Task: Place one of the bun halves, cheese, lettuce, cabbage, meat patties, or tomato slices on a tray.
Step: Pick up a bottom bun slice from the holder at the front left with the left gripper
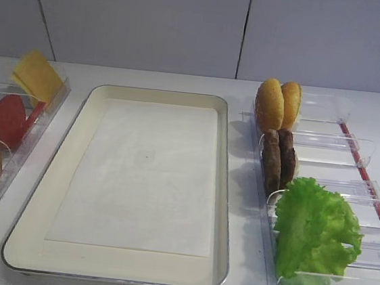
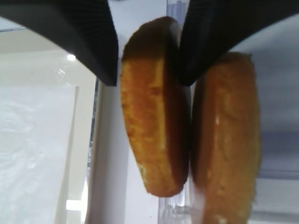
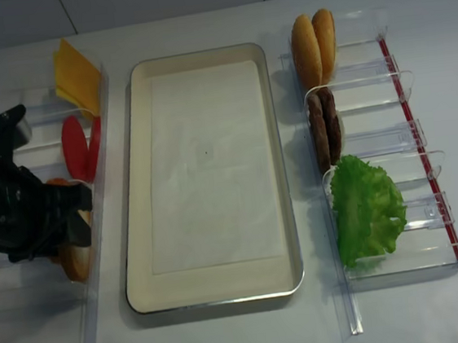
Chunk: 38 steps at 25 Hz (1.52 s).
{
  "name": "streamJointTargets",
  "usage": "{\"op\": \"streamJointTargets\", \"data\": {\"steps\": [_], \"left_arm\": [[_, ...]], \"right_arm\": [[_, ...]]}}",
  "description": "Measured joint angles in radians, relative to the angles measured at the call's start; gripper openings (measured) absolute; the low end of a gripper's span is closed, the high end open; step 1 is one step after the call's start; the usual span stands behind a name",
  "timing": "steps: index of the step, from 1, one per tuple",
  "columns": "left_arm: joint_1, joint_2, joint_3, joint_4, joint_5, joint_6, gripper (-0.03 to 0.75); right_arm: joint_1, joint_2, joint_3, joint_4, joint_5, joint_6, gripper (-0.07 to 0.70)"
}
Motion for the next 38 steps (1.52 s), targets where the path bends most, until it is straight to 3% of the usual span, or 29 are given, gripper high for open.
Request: {"op": "streamJointTargets", "data": {"steps": [5, 10, 20, 24, 28, 32, 38], "left_arm": [[0.000, 0.003, 0.000, 0.027, -0.013, 0.000, 0.140], [0.000, 0.005, -0.011, 0.038, 0.001, 0.000, 0.140], [0.000, 0.005, -0.143, 0.067, 0.188, -0.015, 0.137], [-0.002, 0.005, -0.188, 0.034, 0.198, -0.010, 0.135], [-0.015, -0.001, -0.192, -0.102, 0.202, 0.046, 0.135], [-0.064, -0.001, -0.192, -0.253, 0.204, 0.120, 0.134], [-0.216, 0.050, -0.195, -0.363, 0.190, 0.160, 0.134]], "right_arm": [[0.000, 0.000, 0.000, -0.002, 0.000, 0.002, 0.268], [0.000, 0.000, 0.000, -0.002, 0.000, 0.002, 0.268], [0.000, 0.000, 0.000, -0.002, 0.000, 0.002, 0.268], [0.000, 0.000, 0.000, -0.002, 0.000, 0.002, 0.268], [0.000, 0.000, 0.000, -0.002, 0.000, 0.002, 0.268], [0.000, 0.000, 0.000, -0.002, 0.000, 0.002, 0.268], [0.000, 0.000, 0.000, -0.002, 0.000, 0.002, 0.268]]}}
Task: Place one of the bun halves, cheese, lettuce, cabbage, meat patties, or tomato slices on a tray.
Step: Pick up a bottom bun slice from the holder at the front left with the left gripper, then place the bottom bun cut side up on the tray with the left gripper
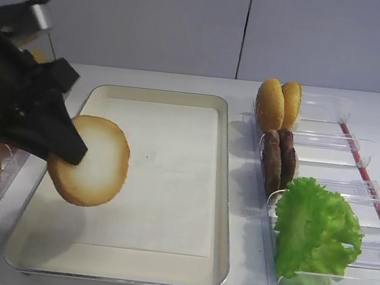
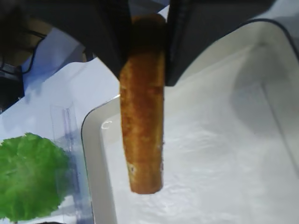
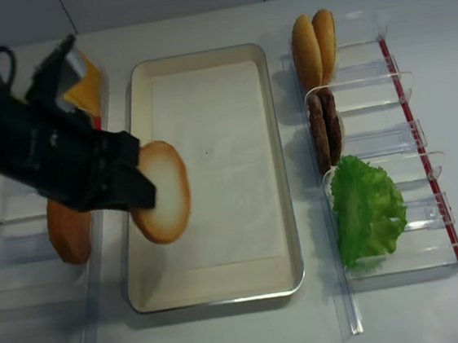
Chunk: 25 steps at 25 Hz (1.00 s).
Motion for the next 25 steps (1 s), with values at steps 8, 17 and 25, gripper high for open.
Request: {"op": "streamJointTargets", "data": {"steps": [8, 17, 25], "left_arm": [[-0.087, 0.235, 0.000, -0.136, -0.130, 0.107, 0.134], [-0.093, 0.366, -0.005, -0.285, -0.139, 0.203, 0.134], [-0.094, 0.406, -0.005, -0.286, -0.150, 0.201, 0.134]], "right_arm": [[0.000, 0.000, 0.000, 0.000, 0.000, 0.000, 0.268], [0.000, 0.000, 0.000, 0.000, 0.000, 0.000, 0.268], [0.000, 0.000, 0.000, -0.002, 0.000, 0.000, 0.268]]}}
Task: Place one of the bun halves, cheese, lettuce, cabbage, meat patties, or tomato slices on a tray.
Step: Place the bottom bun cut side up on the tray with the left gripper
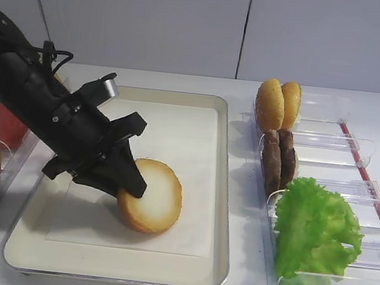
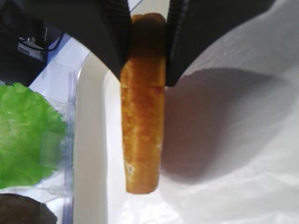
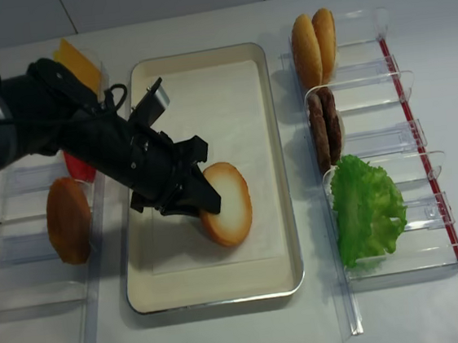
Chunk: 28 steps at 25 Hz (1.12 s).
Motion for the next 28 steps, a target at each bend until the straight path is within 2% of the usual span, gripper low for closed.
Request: {"op": "streamJointTargets", "data": {"steps": [5, 17, 20, 28], "left_arm": [[0.000, 0.000, -0.003, 0.047, -0.027, -0.038, 0.128], [-0.002, 0.000, -0.009, 0.123, -0.054, -0.119, 0.135], [-0.002, 0.000, -0.009, 0.144, -0.060, -0.125, 0.177], [-0.002, 0.006, -0.009, 0.198, -0.073, -0.165, 0.366]], "right_arm": [[0.000, 0.000, 0.000, 0.000, 0.000, 0.000, 0.268], [0.000, 0.000, 0.000, 0.000, 0.000, 0.000, 0.268], [0.000, 0.000, 0.000, 0.000, 0.000, 0.000, 0.268], [0.000, 0.000, 0.000, 0.000, 0.000, 0.000, 0.268]]}}
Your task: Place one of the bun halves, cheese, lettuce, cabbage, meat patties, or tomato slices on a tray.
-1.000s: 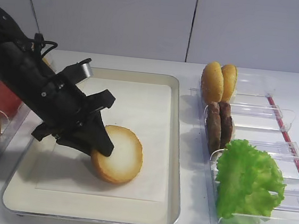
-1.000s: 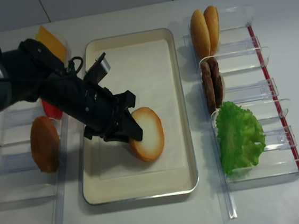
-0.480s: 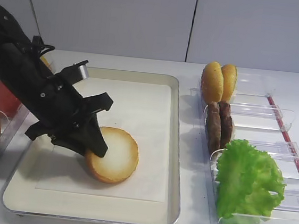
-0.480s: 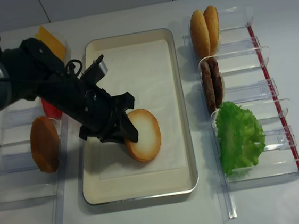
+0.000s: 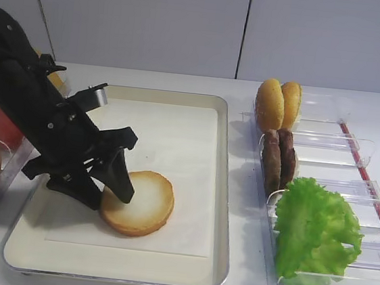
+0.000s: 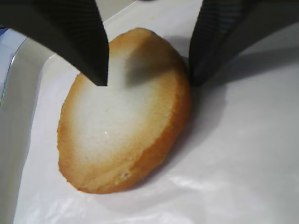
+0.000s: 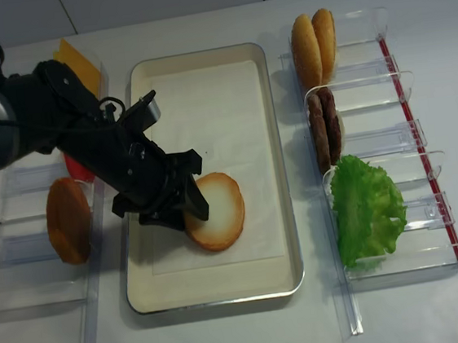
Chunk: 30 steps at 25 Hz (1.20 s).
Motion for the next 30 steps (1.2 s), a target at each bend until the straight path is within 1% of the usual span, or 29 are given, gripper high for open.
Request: {"op": "streamJointTargets", "data": {"steps": [4, 7, 11, 13, 17, 19, 22, 25, 27, 30], "left_arm": [[0.000, 0.000, -0.008, 0.013, 0.029, -0.012, 0.397], [0.000, 0.000, -0.047, 0.054, 0.075, -0.062, 0.400], [0.000, 0.000, -0.114, 0.156, 0.171, -0.147, 0.400], [0.000, 0.000, -0.153, 0.214, 0.200, -0.191, 0.400], [0.000, 0.000, -0.233, 0.304, 0.211, -0.266, 0.400], [0.000, -0.007, -0.245, 0.317, 0.211, -0.299, 0.398], [0.000, -0.039, -0.246, 0.363, 0.215, -0.315, 0.397], [-0.019, -0.100, -0.246, 0.473, 0.219, -0.349, 0.397], [-0.035, -0.157, -0.226, 0.556, 0.221, -0.368, 0.397], [-0.051, -0.264, -0.171, 0.617, 0.227, -0.382, 0.397]], "right_arm": [[0.000, 0.000, 0.000, 0.000, 0.000, 0.000, 0.268], [0.000, 0.000, 0.000, 0.000, 0.000, 0.000, 0.268], [0.000, 0.000, 0.000, 0.000, 0.000, 0.000, 0.268], [0.000, 0.000, 0.000, 0.000, 0.000, 0.000, 0.268], [0.000, 0.000, 0.000, 0.000, 0.000, 0.000, 0.268], [0.000, 0.000, 0.000, 0.000, 0.000, 0.000, 0.268], [0.000, 0.000, 0.000, 0.000, 0.000, 0.000, 0.268], [0.000, 0.000, 0.000, 0.000, 0.000, 0.000, 0.268], [0.000, 0.000, 0.000, 0.000, 0.000, 0.000, 0.268], [0.000, 0.000, 0.000, 0.000, 0.000, 0.001, 0.268]]}}
